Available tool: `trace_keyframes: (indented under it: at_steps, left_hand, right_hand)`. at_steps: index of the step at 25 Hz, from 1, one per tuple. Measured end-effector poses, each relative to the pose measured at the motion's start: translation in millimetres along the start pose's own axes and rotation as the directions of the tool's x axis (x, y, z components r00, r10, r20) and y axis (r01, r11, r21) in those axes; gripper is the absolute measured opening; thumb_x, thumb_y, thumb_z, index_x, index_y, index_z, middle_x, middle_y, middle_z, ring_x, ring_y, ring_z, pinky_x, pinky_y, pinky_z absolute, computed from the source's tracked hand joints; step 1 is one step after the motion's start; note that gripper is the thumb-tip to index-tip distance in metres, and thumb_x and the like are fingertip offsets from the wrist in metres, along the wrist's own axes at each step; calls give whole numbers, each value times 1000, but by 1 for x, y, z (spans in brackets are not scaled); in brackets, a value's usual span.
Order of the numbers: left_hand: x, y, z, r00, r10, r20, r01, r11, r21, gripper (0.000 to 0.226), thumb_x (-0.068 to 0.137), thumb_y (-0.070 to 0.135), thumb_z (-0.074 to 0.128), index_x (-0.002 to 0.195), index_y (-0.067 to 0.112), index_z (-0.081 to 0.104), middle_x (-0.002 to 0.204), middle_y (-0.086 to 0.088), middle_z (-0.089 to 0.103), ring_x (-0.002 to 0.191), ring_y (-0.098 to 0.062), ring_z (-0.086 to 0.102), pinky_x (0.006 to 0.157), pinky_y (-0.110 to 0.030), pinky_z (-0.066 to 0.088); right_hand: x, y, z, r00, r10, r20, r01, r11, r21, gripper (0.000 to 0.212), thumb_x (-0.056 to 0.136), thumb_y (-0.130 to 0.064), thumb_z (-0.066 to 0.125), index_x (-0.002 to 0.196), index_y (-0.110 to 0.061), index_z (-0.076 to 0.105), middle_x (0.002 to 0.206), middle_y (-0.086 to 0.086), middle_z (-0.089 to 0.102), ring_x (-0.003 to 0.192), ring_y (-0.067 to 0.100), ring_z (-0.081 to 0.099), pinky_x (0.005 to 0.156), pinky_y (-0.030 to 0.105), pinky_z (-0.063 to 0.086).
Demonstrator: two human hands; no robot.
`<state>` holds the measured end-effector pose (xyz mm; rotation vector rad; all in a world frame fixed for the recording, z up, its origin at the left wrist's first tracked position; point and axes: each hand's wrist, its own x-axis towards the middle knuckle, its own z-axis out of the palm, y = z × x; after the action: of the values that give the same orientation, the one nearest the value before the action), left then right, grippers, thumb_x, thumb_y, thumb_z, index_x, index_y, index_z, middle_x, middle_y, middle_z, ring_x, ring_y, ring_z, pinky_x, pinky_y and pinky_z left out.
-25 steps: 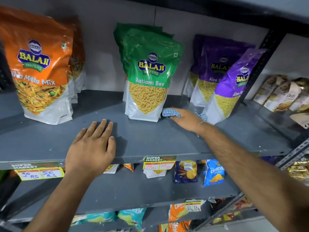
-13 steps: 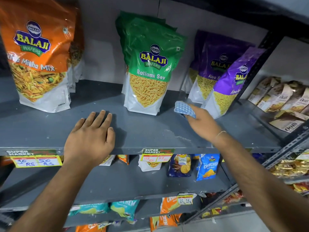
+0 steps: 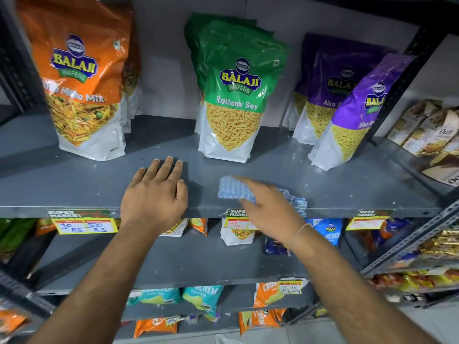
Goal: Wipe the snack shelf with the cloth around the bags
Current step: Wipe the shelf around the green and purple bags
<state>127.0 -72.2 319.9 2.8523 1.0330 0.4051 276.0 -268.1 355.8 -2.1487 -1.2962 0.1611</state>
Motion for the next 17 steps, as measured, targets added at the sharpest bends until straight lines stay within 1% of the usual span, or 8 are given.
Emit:
trace_keyframes:
  at_steps: [2, 4, 6, 9, 11, 13, 15, 17]
  left_hand:
    - [1, -3, -1, 999, 9, 40, -9, 1000, -7, 81, 90, 47, -2, 164, 25, 22, 174, 2, 19, 161, -22, 16, 131, -44, 16]
    - [4, -6, -5, 994, 67, 89, -69, 998, 9, 88, 85, 49, -11, 165, 22, 14, 175, -1, 11, 162, -24, 10, 131, -45, 14]
    - [10, -15, -11, 987, 103, 126, -103, 995, -5, 77, 95, 50, -3, 165, 23, 13, 176, 1, 8, 162, -22, 9, 130, -44, 15]
    - [14, -30, -13, 987, 121, 102, -116, 992, -55, 57, 108, 45, 21, 164, 34, 19, 174, 14, 13, 161, -12, 12, 130, -37, 16]
    - [11, -34, -10, 987, 128, 96, -122, 990, -70, 58, 109, 44, 20, 165, 31, 15, 174, 14, 8, 161, -9, 5, 132, -35, 10]
    - [12, -35, -6, 991, 104, 87, -98, 993, -73, 61, 108, 43, 17, 166, 26, 10, 175, 11, 5, 161, -9, 0, 132, -36, 6]
    - [14, -34, -5, 992, 91, 87, -86, 994, -62, 63, 106, 43, 13, 166, 22, 12, 175, 8, 7, 162, -11, 3, 132, -36, 5]
    - [15, -34, -6, 994, 82, 75, -77, 995, -66, 66, 103, 43, 12, 165, 22, 16, 175, 8, 11, 161, -11, 6, 131, -36, 5]
  right_hand:
    - [18, 16, -17, 973, 106, -207, -100, 994, 41, 50, 93, -12, 53, 139, -33, 53, 118, 3, 73, 109, 25, 67, 94, 42, 55]
    - [30, 32, -30, 938, 187, -293, -194, 981, 4, 46, 92, -9, 52, 134, -27, 58, 114, 7, 74, 106, 31, 68, 89, 43, 56]
    - [32, 34, -23, 944, 227, -239, -247, 967, -59, 41, 93, -10, 53, 131, -23, 61, 118, 10, 73, 111, 34, 66, 93, 40, 53]
    - [24, 17, 1, 966, 193, -171, -210, 974, -84, 49, 92, -9, 55, 138, -25, 57, 133, 4, 67, 121, 29, 62, 102, 34, 47]
    - [21, -7, 18, 988, 95, -119, -108, 989, -103, 56, 90, -5, 54, 141, -27, 53, 146, -1, 57, 132, 23, 55, 112, 31, 39]
    - [13, -34, 39, 999, -50, -6, 50, 996, -71, 62, 87, -1, 53, 144, -27, 51, 152, -4, 52, 140, 17, 48, 119, 27, 32]
    - [9, -48, 45, 990, -135, 51, 135, 991, -4, 62, 86, -2, 53, 144, -26, 52, 148, -4, 56, 138, 16, 50, 118, 28, 35]
    - [23, -43, 30, 996, -73, -61, 73, 997, 5, 58, 88, -4, 55, 141, -26, 55, 136, 2, 66, 126, 25, 60, 107, 35, 47]
